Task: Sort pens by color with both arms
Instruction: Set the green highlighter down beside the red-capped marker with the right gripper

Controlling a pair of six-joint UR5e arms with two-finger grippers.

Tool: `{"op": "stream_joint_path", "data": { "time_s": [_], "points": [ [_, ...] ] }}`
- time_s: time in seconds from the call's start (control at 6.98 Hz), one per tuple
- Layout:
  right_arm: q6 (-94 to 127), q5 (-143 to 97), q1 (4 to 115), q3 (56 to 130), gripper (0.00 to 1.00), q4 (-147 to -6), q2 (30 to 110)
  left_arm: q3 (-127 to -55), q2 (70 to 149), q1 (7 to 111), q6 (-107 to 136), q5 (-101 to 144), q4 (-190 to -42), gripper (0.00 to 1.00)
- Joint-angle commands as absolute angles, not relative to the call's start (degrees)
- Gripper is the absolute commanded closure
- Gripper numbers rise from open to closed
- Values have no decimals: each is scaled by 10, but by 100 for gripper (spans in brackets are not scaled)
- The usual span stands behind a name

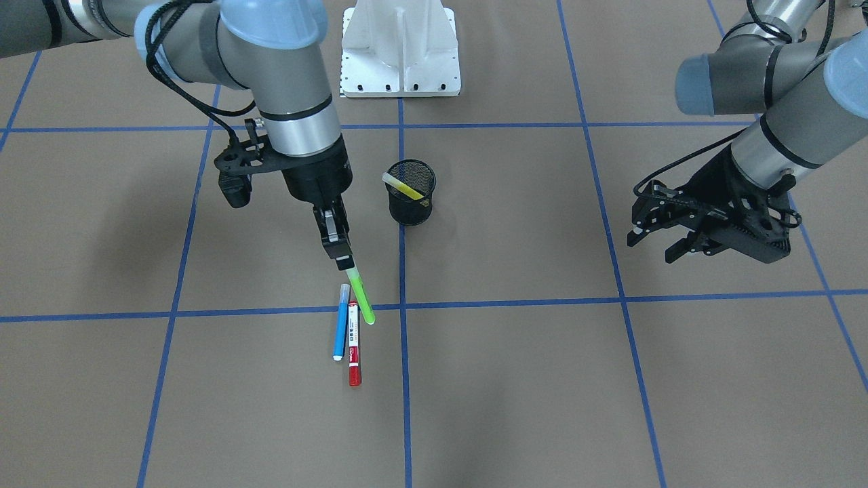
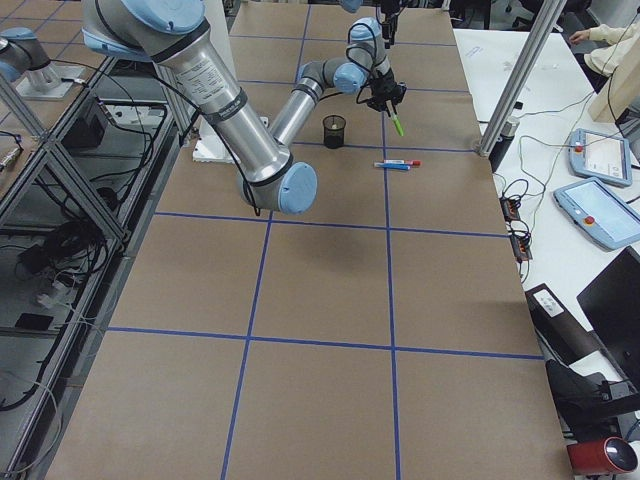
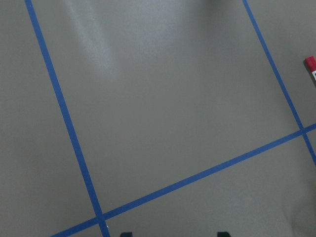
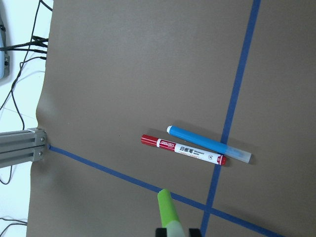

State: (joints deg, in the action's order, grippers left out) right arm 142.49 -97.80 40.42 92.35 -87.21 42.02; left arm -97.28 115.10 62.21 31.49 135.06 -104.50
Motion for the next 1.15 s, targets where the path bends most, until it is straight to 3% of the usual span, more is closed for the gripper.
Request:
{"op": "stream_joint_path", "data": {
  "time_s": [0.0, 0.43, 1.0],
  "points": [
    [1433, -945, 389, 833, 100, -871, 354, -975, 1144, 621, 315, 1351, -1045, 34],
    [1432, -898, 381, 749, 100, -857, 325, -983, 1134, 616, 315, 1351, -1045, 34],
    [1434, -873, 363, 730, 100, -834, 331, -998, 1124, 613, 316, 1351, -1045, 34]
  ]
}}
